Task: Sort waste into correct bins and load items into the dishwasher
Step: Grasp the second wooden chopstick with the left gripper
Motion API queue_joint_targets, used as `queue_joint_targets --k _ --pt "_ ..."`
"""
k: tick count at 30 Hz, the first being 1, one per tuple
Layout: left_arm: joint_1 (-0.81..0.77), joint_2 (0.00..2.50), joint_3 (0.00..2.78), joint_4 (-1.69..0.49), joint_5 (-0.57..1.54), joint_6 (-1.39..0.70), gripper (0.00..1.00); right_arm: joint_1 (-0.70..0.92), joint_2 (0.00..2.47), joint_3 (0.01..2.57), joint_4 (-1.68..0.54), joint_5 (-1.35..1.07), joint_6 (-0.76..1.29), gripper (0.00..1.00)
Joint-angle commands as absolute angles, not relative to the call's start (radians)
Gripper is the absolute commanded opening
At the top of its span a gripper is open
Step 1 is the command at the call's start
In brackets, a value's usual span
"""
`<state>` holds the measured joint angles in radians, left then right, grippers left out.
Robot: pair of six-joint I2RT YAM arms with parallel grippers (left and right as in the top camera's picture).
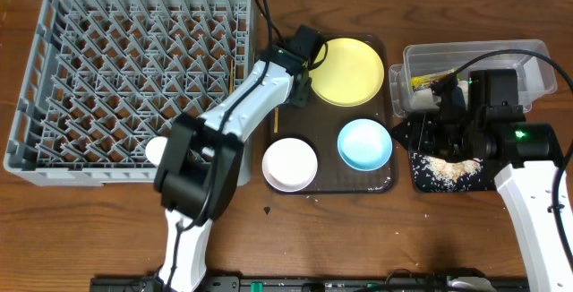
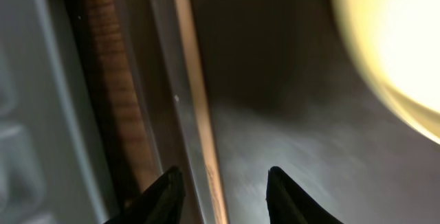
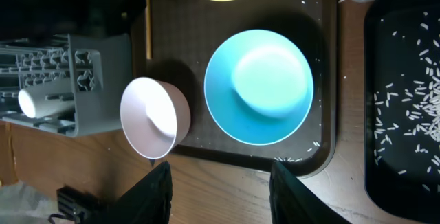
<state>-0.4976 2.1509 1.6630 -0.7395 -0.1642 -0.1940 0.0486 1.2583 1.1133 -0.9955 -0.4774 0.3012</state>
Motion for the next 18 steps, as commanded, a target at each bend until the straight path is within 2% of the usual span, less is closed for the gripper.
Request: queue_joint_targets --k 1,8,18 --pt "-0.487 2.191 1.672 -0.711 -0.226 -0.196 0.4 0.041 1.247 1.129 -0.995 -0.475 0.283 0.44" --pt "-0.487 2.275 1.672 -0.686 -0.202 -0.216 0.4 0.041 1.247 1.129 -0.999 -0.474 0.283 0.44" --pt "-0.487 2.315 1.672 -0.677 0.187 -0.264 0.35 0.041 1.247 1.129 -0.999 -0.474 0.283 0.43"
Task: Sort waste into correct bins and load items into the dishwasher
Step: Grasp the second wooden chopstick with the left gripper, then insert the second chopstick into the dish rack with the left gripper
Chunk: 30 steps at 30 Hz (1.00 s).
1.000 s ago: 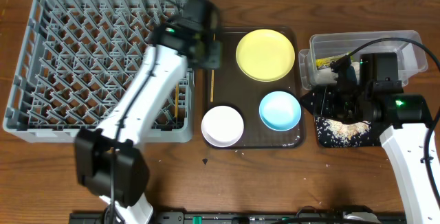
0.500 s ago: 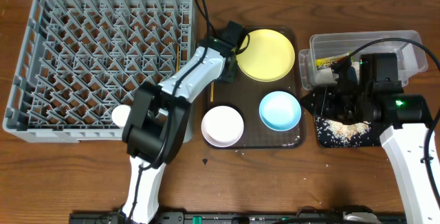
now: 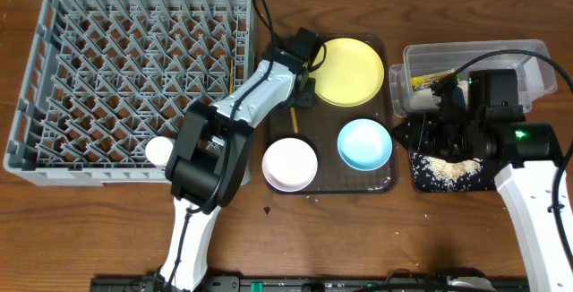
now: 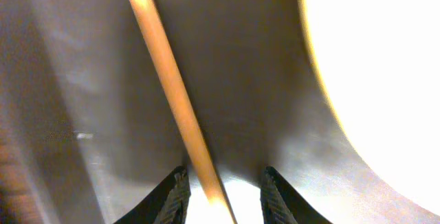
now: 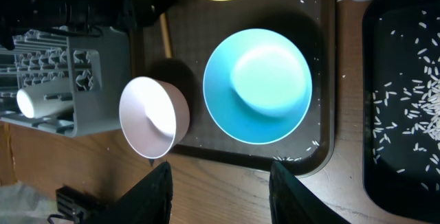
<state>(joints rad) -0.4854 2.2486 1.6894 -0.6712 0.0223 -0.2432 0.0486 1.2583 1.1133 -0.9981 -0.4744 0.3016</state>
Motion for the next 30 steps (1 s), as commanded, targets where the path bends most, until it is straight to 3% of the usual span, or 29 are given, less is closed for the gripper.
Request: queue_joint_targets --k 1,4,9,19,30 --pt "-0.487 2.315 1.672 -0.675 0.194 -0.264 0.35 0.041 1.247 1.129 -0.999 -0.474 0.283 0.43" --pt "-0.487 2.315 1.672 -0.674 0.19 -0.264 0.34 0.041 1.248 1.129 -0.999 -0.475 0.283 0.43" --pt "-0.487 2.315 1.672 -0.667 0.159 -0.264 0.14 0.041 1.247 1.129 -0.999 -0.474 0.283 0.43" --pt "-0.469 2.258 1.715 -0.759 0.072 -0.264 0.08 0.04 1.247 1.129 -0.999 -0.474 0.283 0.42" --pt "-0.352 1.887 1.774 -0.948 0.051 -0.263 0.08 0.04 1.247 1.129 -0.999 -0.467 0.282 0.42"
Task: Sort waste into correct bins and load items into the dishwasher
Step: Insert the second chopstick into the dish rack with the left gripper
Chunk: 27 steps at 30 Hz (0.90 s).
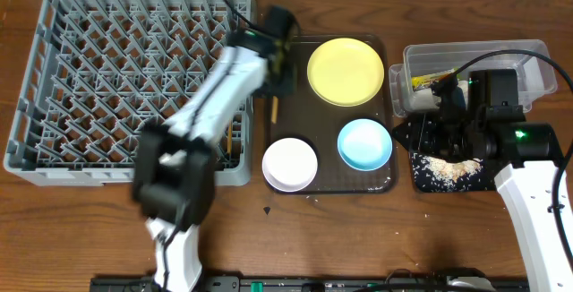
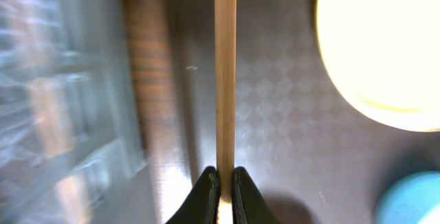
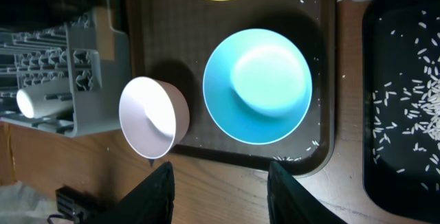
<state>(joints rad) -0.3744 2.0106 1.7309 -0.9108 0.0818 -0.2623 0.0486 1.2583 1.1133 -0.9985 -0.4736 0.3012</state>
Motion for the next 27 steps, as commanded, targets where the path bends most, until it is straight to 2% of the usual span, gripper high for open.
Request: queue_joint_targets --k 1,7,14,21,22,27 --pt "-0.345 1.866 1.774 -0.966 0.039 -0.263 0.08 0.04 1.247 1.129 -0.999 -0.467 0.282 0.42" --pt "-0.299 1.832 1.753 -1.086 -0.11 -0.263 0.08 0.04 1.247 1.129 -0.998 -0.467 0.283 0.42" --pt "-0.277 1.905 1.618 -1.004 -0.121 -0.217 0.09 0.041 1.247 1.129 -0.999 -0.46 0.283 0.42" --pt "-0.274 1.959 1.606 -0.971 -0.121 -0.176 0.09 0.04 1.247 1.129 -0.996 -0.46 0.283 0.43" --pt "-0.274 1.957 1.607 -0.971 -0.121 -0.176 0.11 0.04 1.247 1.129 -0.999 -0.46 0.283 0.42" --pt "-0.274 1.904 1.649 -1.024 -0.12 -0.176 0.37 0.04 1.247 1.129 -0.999 -0.46 0.283 0.43"
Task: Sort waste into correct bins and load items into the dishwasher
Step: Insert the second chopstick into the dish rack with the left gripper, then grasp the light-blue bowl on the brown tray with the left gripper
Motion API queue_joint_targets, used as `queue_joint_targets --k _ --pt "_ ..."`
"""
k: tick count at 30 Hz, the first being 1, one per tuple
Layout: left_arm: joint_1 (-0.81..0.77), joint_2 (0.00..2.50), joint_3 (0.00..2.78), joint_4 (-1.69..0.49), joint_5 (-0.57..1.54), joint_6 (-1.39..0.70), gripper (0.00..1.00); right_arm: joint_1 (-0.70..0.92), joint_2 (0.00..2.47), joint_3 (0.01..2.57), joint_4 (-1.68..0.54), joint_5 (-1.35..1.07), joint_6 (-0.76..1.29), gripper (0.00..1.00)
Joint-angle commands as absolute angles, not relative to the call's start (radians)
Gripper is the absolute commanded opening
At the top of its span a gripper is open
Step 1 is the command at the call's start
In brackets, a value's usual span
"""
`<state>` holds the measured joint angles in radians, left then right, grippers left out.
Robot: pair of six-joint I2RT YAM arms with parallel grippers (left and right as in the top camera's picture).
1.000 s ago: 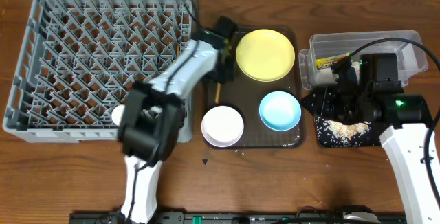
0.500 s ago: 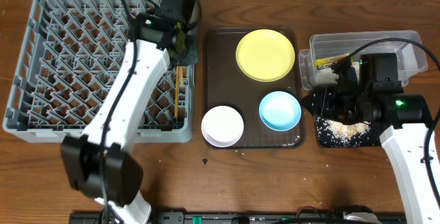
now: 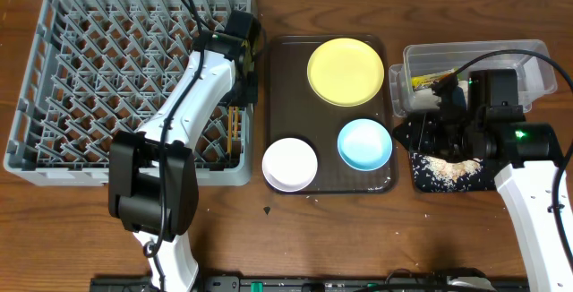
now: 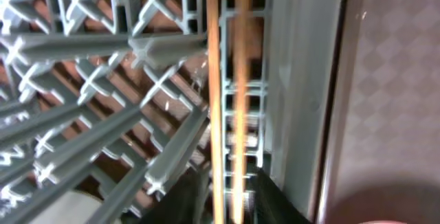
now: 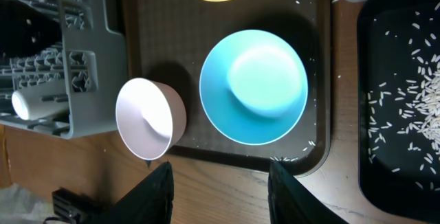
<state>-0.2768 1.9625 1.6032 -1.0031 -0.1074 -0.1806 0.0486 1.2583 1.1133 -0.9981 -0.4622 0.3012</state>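
My left gripper [image 3: 242, 70] hangs over the right edge of the grey dish rack [image 3: 54, 149]. In the left wrist view its fingers stand apart, open [image 4: 230, 200], with two wooden chopsticks [image 4: 213, 80] running between them in the rack's outer column. From overhead the chopsticks [image 3: 235, 129] lie inside the rack. On the brown tray [image 3: 282, 77] are a yellow plate [image 3: 346, 71], a blue bowl [image 3: 364, 143] and a white bowl [image 3: 289, 164]. My right gripper [image 5: 220, 193] is open above the table, in front of the tray, and holds nothing.
A clear bin [image 3: 528, 59] with wrappers stands at the back right. In front of it lies a black tray [image 3: 448, 171] scattered with rice. A white cup [image 5: 27, 104] lies in the rack's front corner. The rack's grey wall [image 4: 302, 80] borders the tray.
My left gripper was shut on one chopstick over the tray's left edge. It is now over the rack's right column with its fingers apart and the chopstick beside another one there. The right arm is still.
First my left gripper was open beside a chopstick at the tray's left edge, then open around it. Later it was shut on the chopstick and had lifted it. Now the chopstick is in the rack and the jaws are open. My right arm stayed put throughout.
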Motion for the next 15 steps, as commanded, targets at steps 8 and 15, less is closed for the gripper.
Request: queue_joint_targets --k 8,15 --pt "-0.316 1.728 1.681 -1.12 0.083 -0.176 0.4 0.04 1.247 1.129 -1.007 -0.46 0.282 0.43" --pt "-0.461 1.711 1.635 -1.171 0.192 -0.178 0.41 0.04 1.247 1.129 -1.007 -0.46 0.283 0.44"
